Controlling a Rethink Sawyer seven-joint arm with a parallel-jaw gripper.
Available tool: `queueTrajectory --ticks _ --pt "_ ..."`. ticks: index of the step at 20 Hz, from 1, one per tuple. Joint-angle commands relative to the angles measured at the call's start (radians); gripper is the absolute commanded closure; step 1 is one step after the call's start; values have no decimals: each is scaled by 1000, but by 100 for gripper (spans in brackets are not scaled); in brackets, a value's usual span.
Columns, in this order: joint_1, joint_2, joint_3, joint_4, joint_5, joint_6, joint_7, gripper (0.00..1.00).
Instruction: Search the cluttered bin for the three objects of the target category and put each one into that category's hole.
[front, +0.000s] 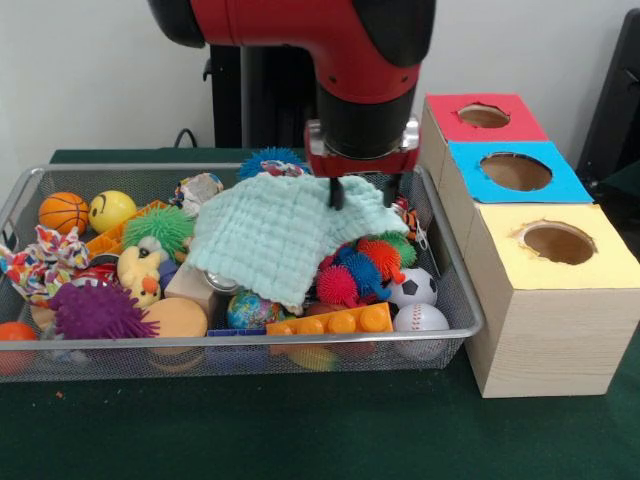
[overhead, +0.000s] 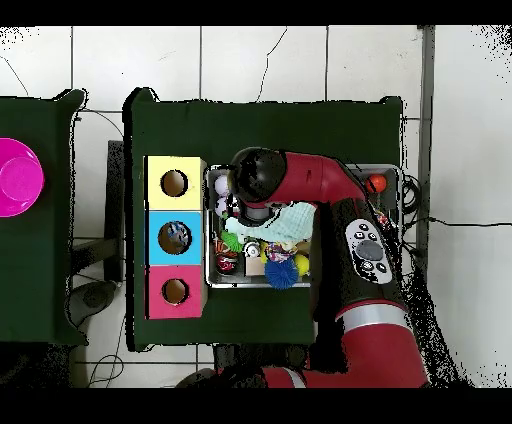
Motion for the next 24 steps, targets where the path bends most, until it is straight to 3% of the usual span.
queueTrajectory --ticks 1,4,13,21,24 --pt "-56 -14 -59 36 -140 -75 -89 0" --pt "-94 -10 -65 -6 -220 -74 -160 0" --pt "-215 -23 40 -60 -320 -61 -281 0" --pt "-279 -22 94 -46 -364 -74 -297 0" --pt "-286 -24 111 -63 -363 -36 -307 0"
